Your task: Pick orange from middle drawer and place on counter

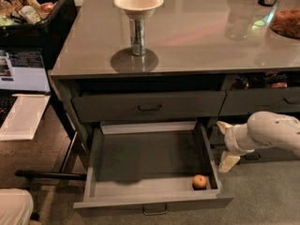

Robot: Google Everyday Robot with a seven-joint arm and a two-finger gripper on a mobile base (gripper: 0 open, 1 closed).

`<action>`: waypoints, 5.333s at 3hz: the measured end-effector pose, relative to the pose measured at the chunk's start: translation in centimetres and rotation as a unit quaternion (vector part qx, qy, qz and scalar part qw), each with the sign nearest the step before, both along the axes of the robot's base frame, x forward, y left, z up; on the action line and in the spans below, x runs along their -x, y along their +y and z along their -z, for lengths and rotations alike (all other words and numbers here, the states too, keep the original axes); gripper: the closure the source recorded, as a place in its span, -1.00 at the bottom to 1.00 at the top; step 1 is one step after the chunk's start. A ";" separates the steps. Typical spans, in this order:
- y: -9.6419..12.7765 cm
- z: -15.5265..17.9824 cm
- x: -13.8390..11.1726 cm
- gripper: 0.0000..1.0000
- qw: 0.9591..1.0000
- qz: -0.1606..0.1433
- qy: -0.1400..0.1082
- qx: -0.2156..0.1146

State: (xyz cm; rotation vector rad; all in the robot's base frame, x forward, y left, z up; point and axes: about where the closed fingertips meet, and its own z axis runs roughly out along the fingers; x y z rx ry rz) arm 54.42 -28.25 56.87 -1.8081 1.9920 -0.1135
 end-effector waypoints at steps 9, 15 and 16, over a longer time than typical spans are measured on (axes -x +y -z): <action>4.0 15.1 -0.3 -0.92 0.989 -0.094 0.056 -0.103; 5.4 18.9 1.3 -0.60 0.984 -0.096 0.098 -0.110; 5.4 19.2 1.6 -0.22 0.984 -0.096 0.105 -0.107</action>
Offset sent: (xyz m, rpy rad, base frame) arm 0.0100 -0.0099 -0.0942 0.1866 0.1066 0.3005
